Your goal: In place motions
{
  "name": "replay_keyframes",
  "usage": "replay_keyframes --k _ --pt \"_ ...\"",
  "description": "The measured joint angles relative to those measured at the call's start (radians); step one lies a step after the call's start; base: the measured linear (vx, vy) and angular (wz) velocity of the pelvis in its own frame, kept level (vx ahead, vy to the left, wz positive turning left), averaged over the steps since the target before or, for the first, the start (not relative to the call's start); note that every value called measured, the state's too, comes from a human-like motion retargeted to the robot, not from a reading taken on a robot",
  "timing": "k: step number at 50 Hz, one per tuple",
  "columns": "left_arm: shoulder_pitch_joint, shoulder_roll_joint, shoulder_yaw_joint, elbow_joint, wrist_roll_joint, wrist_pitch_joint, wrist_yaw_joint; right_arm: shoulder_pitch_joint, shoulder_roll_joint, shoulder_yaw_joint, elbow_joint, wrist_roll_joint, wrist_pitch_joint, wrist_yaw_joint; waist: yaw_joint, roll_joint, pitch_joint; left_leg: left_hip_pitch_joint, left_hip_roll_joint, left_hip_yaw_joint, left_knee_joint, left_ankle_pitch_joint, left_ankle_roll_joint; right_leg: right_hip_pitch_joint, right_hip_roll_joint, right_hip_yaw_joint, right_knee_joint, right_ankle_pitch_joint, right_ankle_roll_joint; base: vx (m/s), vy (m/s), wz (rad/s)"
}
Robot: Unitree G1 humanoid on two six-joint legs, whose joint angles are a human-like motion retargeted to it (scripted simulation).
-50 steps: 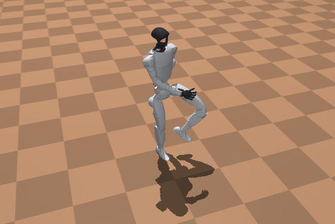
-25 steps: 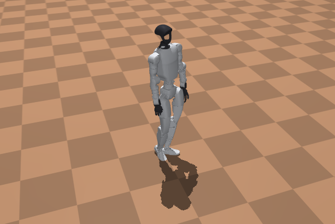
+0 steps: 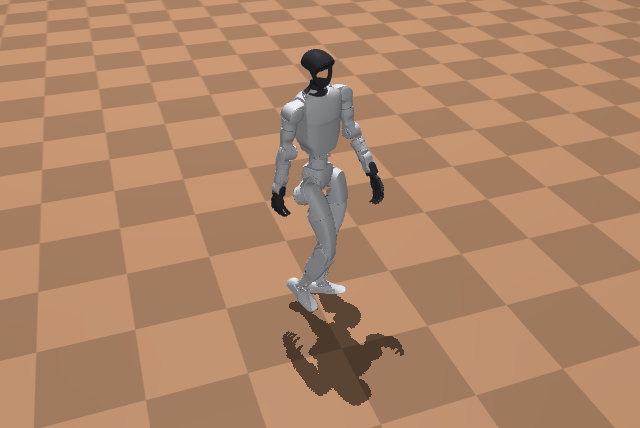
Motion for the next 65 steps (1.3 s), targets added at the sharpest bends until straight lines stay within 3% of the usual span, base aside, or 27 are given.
replay_keyframes --k 1,2,3,5,8,9,10,13,15,18,22,27,30,35,40,50,65 --pt "0.044 -0.003 0.001 0.05 0.023 0.009 -0.023 -0.026 0.033 0.037 -0.051 0.0 -0.006 0.012 -0.008 -0.016 -0.002 0.011 -0.023 -0.004 0.009 -0.012 0.001 0.134 -0.005 -0.011 -0.209 0.085 0.04 0.26 -0.03 -0.11" --pt "0.086 -0.006 0.005 0.1 0.049 0.02 -0.047 -0.051 0.064 0.076 -0.102 0.0 -0.014 0.022 -0.013 -0.032 -0.008 0.018 -0.047 -0.006 0.021 -0.025 0.002 0.251 -0.013 -0.039 -0.39 0.095 0.058 0.32 -0.09 0.27" --pt "0.127 -0.008 0.014 0.151 0.08 0.036 -0.074 -0.075 0.091 0.122 -0.152 -0.003 -0.027 0.029 -0.013 -0.047 -0.022 0.018 -0.07 -0.004 0.036 -0.04 0.003 0.337 -0.026 -0.102 -0.518 -0.046 0.031 0.4 -0.13 -0.24" --pt "0.206 -0.001 0.052 0.259 0.178 0.07 -0.14 -0.108 0.14 0.214 -0.249 -0.017 -0.048 0.062 0.055 -0.098 -0.079 0.025 -0.126 0.057 0.059 -0.063 -0.001 0.42 -0.088 -0.299 -0.685 -0.107 -0.061 0.5 -0.14 -1.18" --pt "0.259 0.002 0.072 0.458 0.322 0.133 -0.136 -0.158 0.183 0.247 -0.357 -0.044 -0.05 0.158 0.212 -0.148 -0.162 -0.046 -0.178 0.047 0.089 -0.036 0.026 0.377 -0.121 -0.129 -0.731 -0.05 0.022 0.27 -0.06 -0.93" --pt "0.273 0.003 0.094 0.519 0.313 0.145 -0.094 -0.187 0.192 0.259 -0.406 -0.053 -0.047 0.188 0.227 -0.152 -0.161 -0.049 -0.17 0.051 0.086 -0.023 0.023 0.376 -0.129 -0.163 -0.743 -0.039 0.037 -0.1 -0.13 0.18" --pt "0.292 0.006 0.124 0.576 0.283 0.155 -0.043 -0.222 0.202 0.279 -0.462 -0.061 -0.044 0.217 0.229 -0.154 -0.147 -0.037 -0.154 0.066 0.077 -0.009 0.015 0.385 -0.139 -0.243 -0.753 -0.028 0.046 -0.19 -0.12 0.11" --pt "0.391 0.014 0.21 0.558 0.109 0.077 -0.083 -0.301 0.219 0.375 -0.605 -0.084 -0.029 0.266 0.183 -0.151 -0.095 0.001 -0.159 0.07 0.037 -0.019 -0.004 0.397 -0.111 -0.199 -0.763 -0.024 0.032 -0.08 0.0 0.0" --pt "0.439 0.008 0.26 0.555 0.049 0.061 -0.143 -0.311 0.218 0.422 -0.692 -0.107 -0.046 0.282 0.142 -0.133 -0.107 -0.005 -0.169 0.049 0.015 -0.018 0.0 0.389 -0.107 -0.21 -0.769 -0.021 0.033 0.14 0.13 0.37" --pt "0.433 0.002 0.344 0.603 0.075 0.113 -0.144 -0.26 0.19 0.463 -0.755 -0.111 -0.089 0.229 0.109 -0.115 -0.147 -0.028 -0.17 0.023 -0.006 0.009 -0.002 0.373 -0.104 -0.224 -0.779 -0.017 0.037 0.1 0.06 0.51" --pt "0.417 -0.004 0.332 0.532 0.032 0.079 -0.104 -0.204 0.177 0.426 -0.7 -0.079 -0.104 0.141 0.132 -0.135 -0.135 -0.025 -0.18 0.036 -0.035 0.034 -0.007 0.37 -0.114 -0.251 -0.78 -0.018 0.037 -0.12 -0.01 0.26" --pt "0.365 -0.019 0.261 0.446 0.045 0.057 -0.037 -0.139 0.161 0.355 -0.518 -0.103 -0.074 0.205 0.153 -0.138 -0.143 -0.026 -0.188 0.023 -0.07 0.056 -0.007 0.361 -0.117 -0.261 -0.782 -0.017 0.044 -0.03 -0.01 0.03" --pt "0.316 -0.027 0.218 0.397 0.055 0.052 -0.001 -0.117 0.141 0.33 -0.361 -0.164 -0.052 0.149 0.141 -0.135 -0.153 -0.04 -0.184 0.025 -0.079 0.067 -0.009 0.347 -0.117 -0.269 -0.782 -0.018 0.049 -0.11 -0.01 0.09" --pt "0.259 -0.025 0.155 0.313 0.081 0.043 -0.08 -0.11 0.106 0.29 -0.123 -0.249 0.004 0.059 0.142 -0.141 -0.151 -0.044 -0.185 0.016 -0.082 0.07 -0.008 0.341 -0.118 -0.275 -0.779 -0.021 0.051 -0.08 0.0 0.01" --pt "0.237 -0.017 0.138 0.27 0.114 0.04 -0.157 -0.109 0.081 0.245 0.016 -0.273 0.102 0.084 0.141 -0.14 -0.156 -0.043 -0.184 0.021 -0.085 0.069 -0.009 0.332 -0.117 -0.266 -0.775 -0.023 0.053 0.0 0.0 0.0" --pt "0.252 0.01 0.158 0.396 0.153 0.069 -0.168 -0.099 0.08 0.183 0.0 -0.203 0.115 0.084 0.109 -0.125 -0.172 -0.036 -0.175 0.045 -0.091 0.065 -0.013 0.318 -0.105 -0.236 -0.774 -0.022 0.051 0.01 -0.01 -0.17" --pt "0.292 0.031 0.175 0.501 0.226 0.103 -0.178 -0.143 0.146 0.275 -0.16 -0.217 0.085 0.123 0.11 -0.121 -0.18 -0.023 -0.172 0.052 -0.094 0.075 -0.015 0.319 -0.097 -0.222 -0.777 -0.019 0.046 0.01 0.0 -0.07"
